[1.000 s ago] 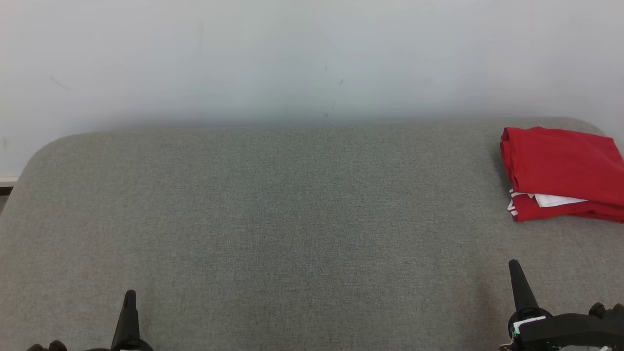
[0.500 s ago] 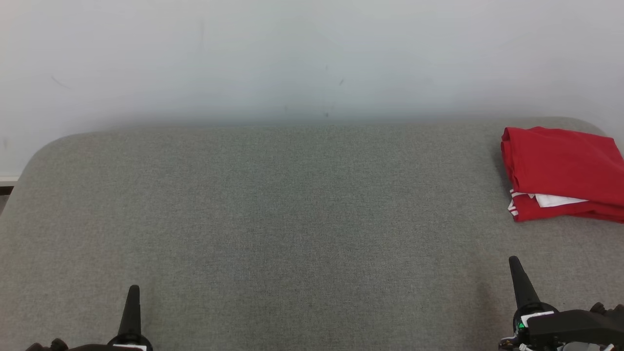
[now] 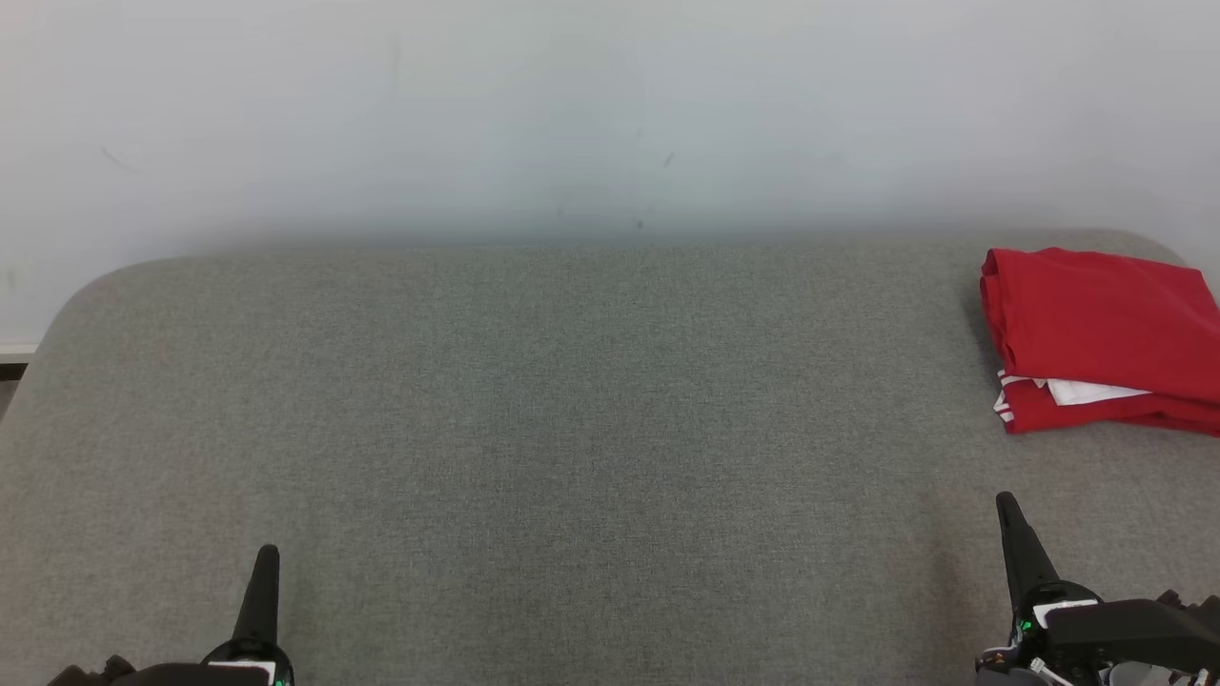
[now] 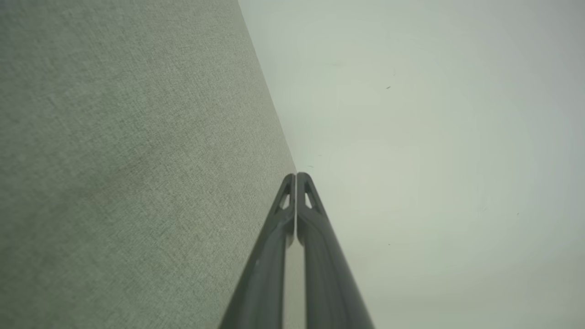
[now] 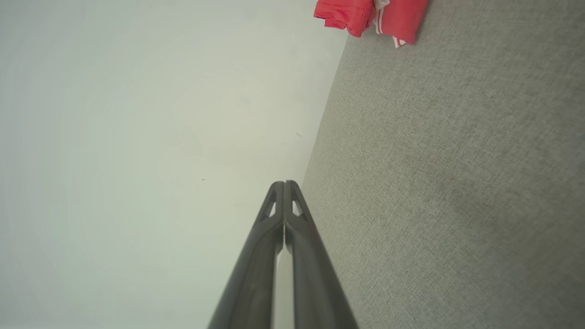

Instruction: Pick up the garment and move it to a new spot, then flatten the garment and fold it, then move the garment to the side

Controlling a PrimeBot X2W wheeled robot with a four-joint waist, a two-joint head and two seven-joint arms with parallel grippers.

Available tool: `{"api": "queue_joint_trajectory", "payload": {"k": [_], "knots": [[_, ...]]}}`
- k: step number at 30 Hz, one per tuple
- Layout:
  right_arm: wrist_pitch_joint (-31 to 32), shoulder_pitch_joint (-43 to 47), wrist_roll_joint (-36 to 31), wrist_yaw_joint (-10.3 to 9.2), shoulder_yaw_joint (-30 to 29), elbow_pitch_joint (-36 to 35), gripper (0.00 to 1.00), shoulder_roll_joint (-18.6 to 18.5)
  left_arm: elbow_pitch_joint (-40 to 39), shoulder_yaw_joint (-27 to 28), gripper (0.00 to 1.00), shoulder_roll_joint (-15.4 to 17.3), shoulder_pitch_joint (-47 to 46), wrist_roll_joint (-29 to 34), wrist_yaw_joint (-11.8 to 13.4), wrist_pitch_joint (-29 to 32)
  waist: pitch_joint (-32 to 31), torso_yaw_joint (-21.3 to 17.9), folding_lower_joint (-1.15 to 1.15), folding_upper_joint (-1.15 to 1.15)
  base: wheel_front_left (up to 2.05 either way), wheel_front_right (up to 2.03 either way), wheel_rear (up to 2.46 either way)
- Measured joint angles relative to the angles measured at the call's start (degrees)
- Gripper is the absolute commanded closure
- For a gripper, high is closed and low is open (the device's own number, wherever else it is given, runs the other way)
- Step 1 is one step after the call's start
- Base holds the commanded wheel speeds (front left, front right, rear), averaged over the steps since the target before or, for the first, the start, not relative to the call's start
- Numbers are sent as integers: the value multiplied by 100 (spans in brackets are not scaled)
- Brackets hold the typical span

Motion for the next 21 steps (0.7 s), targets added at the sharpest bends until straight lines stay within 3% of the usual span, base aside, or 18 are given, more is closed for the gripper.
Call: {"api": "queue_joint_trajectory", "payload": {"k": [21], "knots": [[203,-92,808,-1,-104,0,100,57,22,4,100,-16,-116,-943,-2,230,4,9,0,0,0,0,0]]}}
